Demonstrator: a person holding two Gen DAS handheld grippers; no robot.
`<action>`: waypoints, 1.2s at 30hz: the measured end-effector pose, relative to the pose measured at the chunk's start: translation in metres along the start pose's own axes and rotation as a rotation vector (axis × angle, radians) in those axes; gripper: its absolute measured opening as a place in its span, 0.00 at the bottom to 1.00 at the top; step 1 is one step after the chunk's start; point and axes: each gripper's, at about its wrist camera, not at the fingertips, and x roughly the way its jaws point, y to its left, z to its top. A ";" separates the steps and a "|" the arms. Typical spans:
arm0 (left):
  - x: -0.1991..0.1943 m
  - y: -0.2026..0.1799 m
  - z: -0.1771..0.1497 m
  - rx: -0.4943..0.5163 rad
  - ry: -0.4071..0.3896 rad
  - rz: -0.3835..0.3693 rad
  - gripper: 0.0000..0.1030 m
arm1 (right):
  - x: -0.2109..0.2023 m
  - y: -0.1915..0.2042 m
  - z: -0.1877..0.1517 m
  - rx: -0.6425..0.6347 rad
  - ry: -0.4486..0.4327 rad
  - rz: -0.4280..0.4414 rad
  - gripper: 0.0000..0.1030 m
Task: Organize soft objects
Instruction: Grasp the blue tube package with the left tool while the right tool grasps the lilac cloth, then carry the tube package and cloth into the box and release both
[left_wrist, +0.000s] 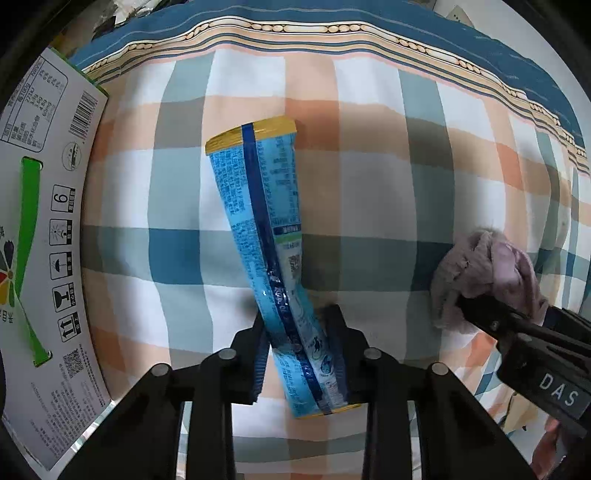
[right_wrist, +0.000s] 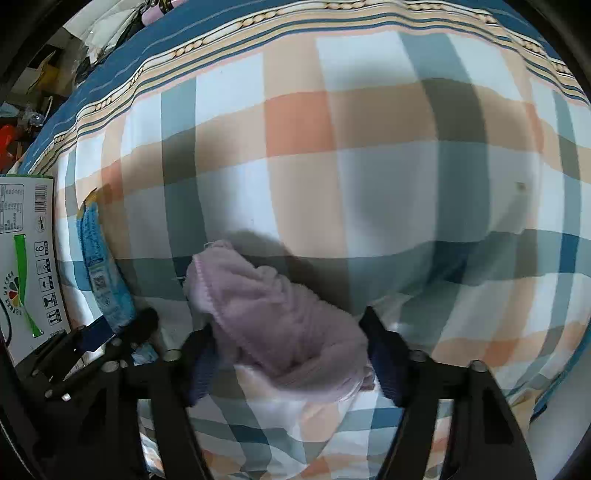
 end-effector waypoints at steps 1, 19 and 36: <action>-0.002 0.001 0.000 0.004 -0.002 0.000 0.22 | -0.002 -0.001 -0.001 0.005 -0.003 0.000 0.62; -0.009 -0.009 0.005 0.095 -0.007 0.020 0.19 | -0.015 0.012 -0.016 0.036 -0.025 -0.018 0.55; -0.070 0.000 -0.015 0.053 -0.087 -0.148 0.15 | -0.064 -0.003 -0.029 0.102 -0.115 0.027 0.54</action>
